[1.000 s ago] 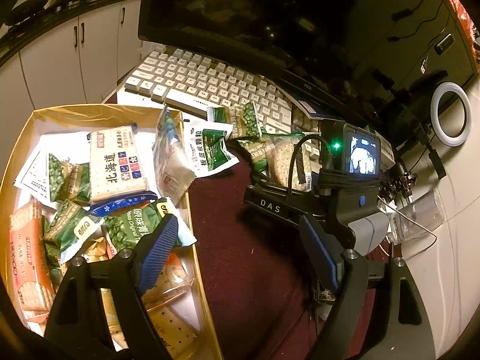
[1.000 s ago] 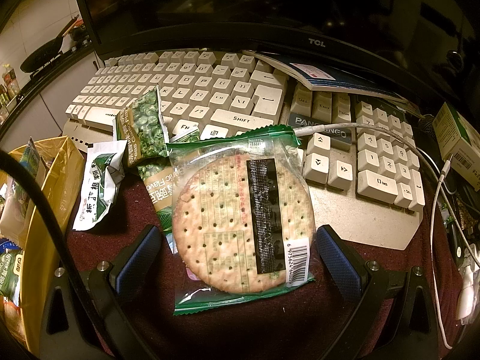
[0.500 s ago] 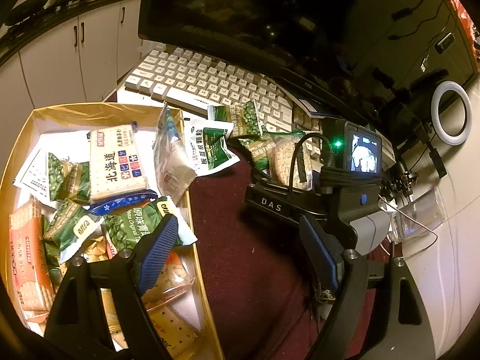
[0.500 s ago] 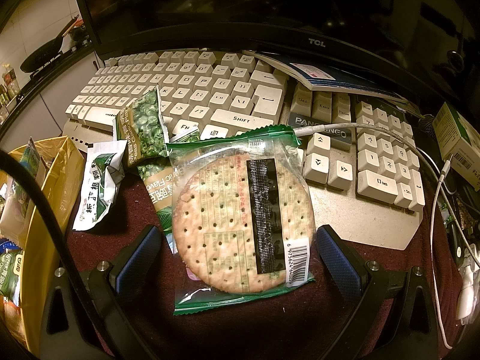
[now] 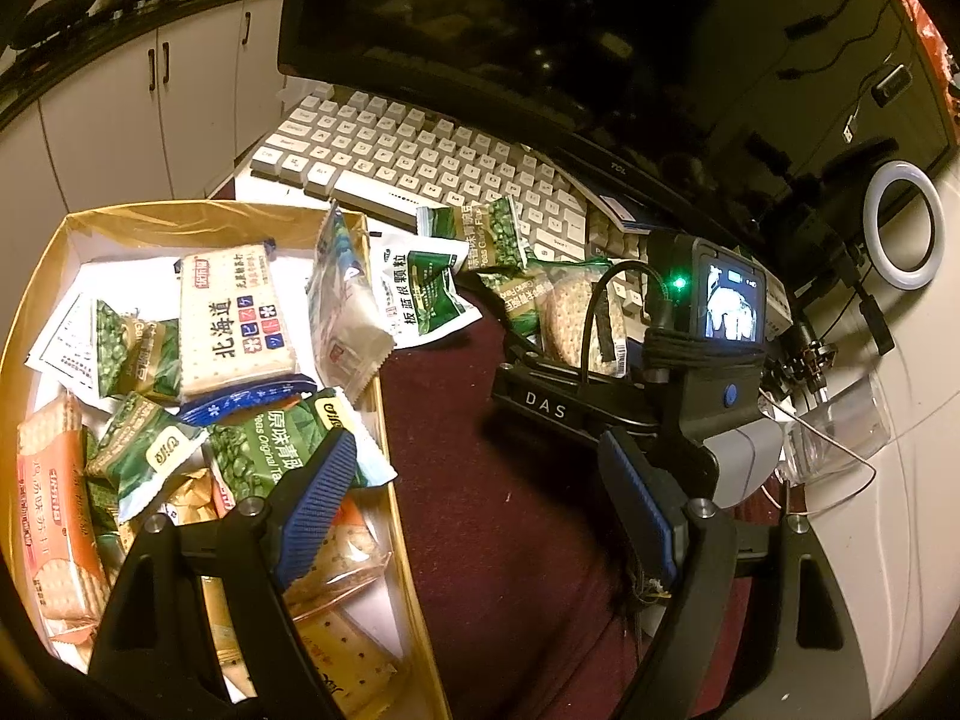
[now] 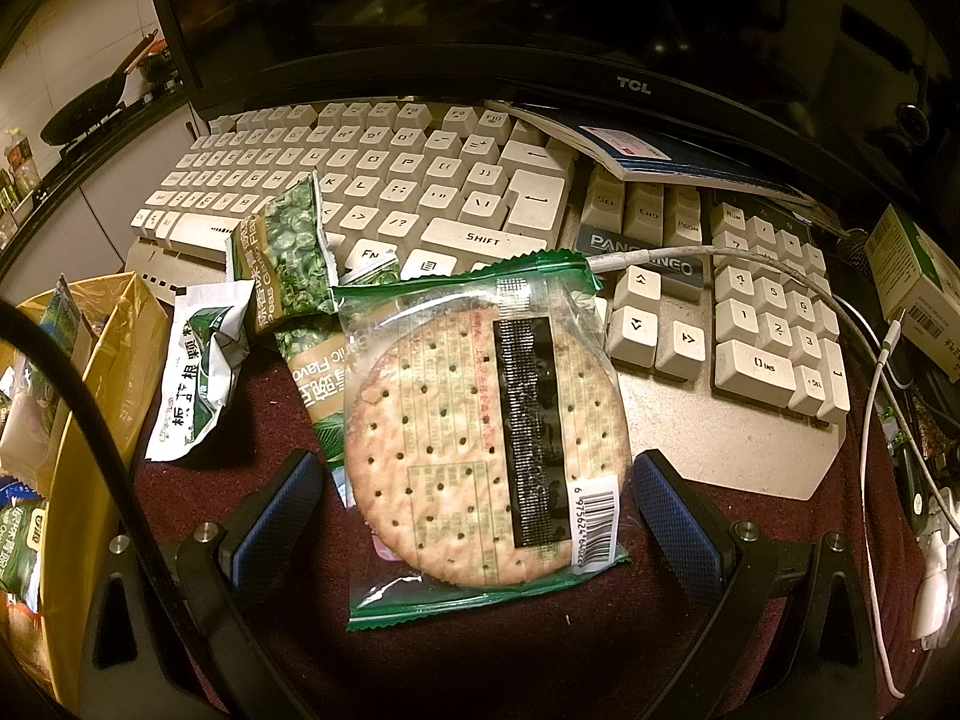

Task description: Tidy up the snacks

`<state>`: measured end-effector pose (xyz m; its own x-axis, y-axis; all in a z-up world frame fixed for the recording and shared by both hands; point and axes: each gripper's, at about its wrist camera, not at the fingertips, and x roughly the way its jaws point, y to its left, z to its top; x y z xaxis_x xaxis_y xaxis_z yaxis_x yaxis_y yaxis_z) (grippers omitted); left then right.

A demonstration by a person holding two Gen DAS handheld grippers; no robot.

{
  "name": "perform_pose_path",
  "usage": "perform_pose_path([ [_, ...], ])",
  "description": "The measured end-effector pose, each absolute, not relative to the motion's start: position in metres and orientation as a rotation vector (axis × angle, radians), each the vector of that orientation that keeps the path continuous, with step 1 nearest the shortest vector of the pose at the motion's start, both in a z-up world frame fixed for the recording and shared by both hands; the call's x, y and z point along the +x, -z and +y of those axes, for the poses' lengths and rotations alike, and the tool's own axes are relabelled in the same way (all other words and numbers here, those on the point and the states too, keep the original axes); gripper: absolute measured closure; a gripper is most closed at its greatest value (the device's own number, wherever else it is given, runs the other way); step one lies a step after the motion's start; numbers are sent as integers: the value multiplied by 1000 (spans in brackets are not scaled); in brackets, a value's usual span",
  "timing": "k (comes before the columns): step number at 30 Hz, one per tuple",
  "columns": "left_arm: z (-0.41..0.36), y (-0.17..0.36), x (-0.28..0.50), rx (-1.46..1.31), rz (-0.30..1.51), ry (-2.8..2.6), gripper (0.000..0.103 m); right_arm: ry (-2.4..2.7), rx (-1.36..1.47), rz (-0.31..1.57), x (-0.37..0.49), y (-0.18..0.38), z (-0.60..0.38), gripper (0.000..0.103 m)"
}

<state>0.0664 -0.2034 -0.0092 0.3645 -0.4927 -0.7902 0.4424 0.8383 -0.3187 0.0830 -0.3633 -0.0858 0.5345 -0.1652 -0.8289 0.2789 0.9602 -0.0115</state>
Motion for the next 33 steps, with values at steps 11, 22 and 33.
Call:
perform_pose_path([
  [11, -203, 10, 67, -55, 1038, 599, 20, 266, 128, 972, 82, 85, -364, 0],
  [22, -202, 10, 68, -57, 1038, 599, 20, 266, 128, 972, 83, 85, -363, 0],
  [33, -204, 11, 69, -51, 1047, 599, 20, 267, 129, 972, 81, 84, -364, 0],
])
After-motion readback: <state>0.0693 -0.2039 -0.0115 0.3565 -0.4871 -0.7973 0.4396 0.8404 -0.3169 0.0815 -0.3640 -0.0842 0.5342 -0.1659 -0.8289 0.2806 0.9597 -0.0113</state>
